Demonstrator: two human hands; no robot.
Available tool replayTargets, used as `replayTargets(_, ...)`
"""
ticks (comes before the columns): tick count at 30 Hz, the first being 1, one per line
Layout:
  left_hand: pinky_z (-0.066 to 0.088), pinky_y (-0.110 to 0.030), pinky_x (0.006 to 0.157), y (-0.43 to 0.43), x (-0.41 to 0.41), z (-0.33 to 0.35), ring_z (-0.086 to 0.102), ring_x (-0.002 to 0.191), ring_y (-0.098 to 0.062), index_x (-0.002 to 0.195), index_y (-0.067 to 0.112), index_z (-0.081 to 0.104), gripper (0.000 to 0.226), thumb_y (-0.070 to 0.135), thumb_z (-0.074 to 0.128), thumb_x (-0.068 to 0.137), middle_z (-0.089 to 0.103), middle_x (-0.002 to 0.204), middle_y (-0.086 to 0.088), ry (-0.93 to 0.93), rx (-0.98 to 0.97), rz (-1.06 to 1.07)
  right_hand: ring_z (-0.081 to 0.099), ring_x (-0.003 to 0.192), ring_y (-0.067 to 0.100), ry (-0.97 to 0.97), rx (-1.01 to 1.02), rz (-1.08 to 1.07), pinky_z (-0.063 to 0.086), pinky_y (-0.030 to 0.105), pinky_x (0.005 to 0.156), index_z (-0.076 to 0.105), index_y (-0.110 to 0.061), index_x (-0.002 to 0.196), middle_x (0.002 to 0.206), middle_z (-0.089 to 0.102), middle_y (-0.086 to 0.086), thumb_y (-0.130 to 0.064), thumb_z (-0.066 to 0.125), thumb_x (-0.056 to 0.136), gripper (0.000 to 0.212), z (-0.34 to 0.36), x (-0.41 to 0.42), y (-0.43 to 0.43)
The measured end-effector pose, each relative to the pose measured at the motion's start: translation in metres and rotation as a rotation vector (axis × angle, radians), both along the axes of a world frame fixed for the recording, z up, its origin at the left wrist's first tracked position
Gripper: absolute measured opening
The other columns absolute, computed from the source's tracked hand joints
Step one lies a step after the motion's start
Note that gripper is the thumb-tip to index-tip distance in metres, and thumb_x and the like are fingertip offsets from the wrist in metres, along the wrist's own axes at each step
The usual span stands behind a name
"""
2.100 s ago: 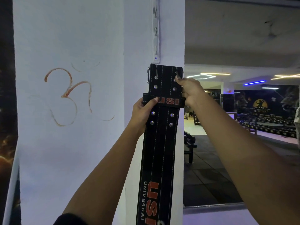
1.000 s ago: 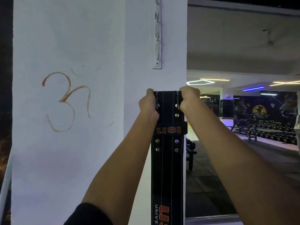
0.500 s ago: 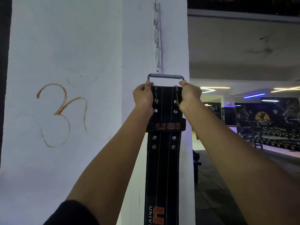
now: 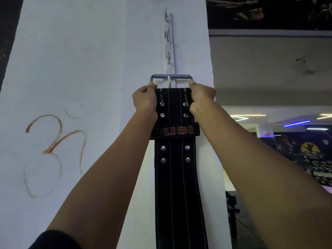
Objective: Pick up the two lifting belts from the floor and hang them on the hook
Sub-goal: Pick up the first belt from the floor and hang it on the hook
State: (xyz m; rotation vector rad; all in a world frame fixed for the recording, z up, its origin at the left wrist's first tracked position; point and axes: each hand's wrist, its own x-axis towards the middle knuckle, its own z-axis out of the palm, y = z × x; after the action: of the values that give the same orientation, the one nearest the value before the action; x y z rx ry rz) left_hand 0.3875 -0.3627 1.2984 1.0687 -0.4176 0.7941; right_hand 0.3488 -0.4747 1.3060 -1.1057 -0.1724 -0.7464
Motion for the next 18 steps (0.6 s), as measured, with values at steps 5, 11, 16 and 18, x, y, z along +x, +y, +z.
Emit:
replayTargets(5, 0.054, -0.047, 0.09, 0.0, 0.001, -0.02, 0.059, 0.082, -0.025, 0.07, 0.019, 0.065, 0.025, 0.027, 0.054, 0.092, 0.063, 0.083, -0.005, -0.001, 0.027, 0.046, 0.04, 0.047, 0.02, -0.013, -0.056, 0.015, 0.041, 0.03, 0.047, 0.055, -0.013, 0.064, 0.062, 0.048, 0.003, -0.018, 0.062, 0.087, 0.025, -0.018, 0.004, 0.002)
replayTargets(11, 0.051, -0.039, 0.081, 0.008, -0.015, -0.032, 0.057, 0.076, -0.023, 0.091, 0.009, 0.066, 0.019, 0.024, 0.056, 0.092, 0.061, 0.076, -0.002, 0.043, 0.125, 0.024, 0.047, 0.063, 0.023, -0.089, -0.113, 0.027, 0.042, 0.034, 0.054, 0.066, -0.001, 0.084, 0.067, 0.05, 0.007, -0.007, 0.063, 0.084, 0.007, -0.036, -0.014, 0.004)
replayTargets(16, 0.052, -0.043, 0.092, 0.022, -0.037, -0.061, 0.062, 0.093, -0.029, 0.109, 0.003, 0.064, 0.027, 0.018, 0.063, 0.086, 0.065, 0.102, -0.012, 0.074, 0.263, 0.032, 0.061, 0.07, 0.037, -0.043, -0.139, -0.003, 0.057, 0.027, 0.054, 0.059, 0.004, 0.072, 0.087, 0.062, 0.024, -0.005, 0.065, 0.083, 0.015, -0.061, -0.037, 0.002)
replayTargets(18, 0.049, -0.035, 0.089, 0.026, -0.051, -0.075, 0.06, 0.101, -0.025, 0.117, 0.005, 0.06, 0.035, 0.019, 0.064, 0.085, 0.063, 0.11, -0.009, 0.086, 0.284, 0.045, 0.059, 0.108, 0.046, -0.012, -0.12, -0.038, 0.052, 0.038, 0.09, 0.058, 0.02, 0.104, 0.118, 0.061, 0.033, -0.006, 0.065, 0.083, 0.034, -0.074, -0.048, -0.001)
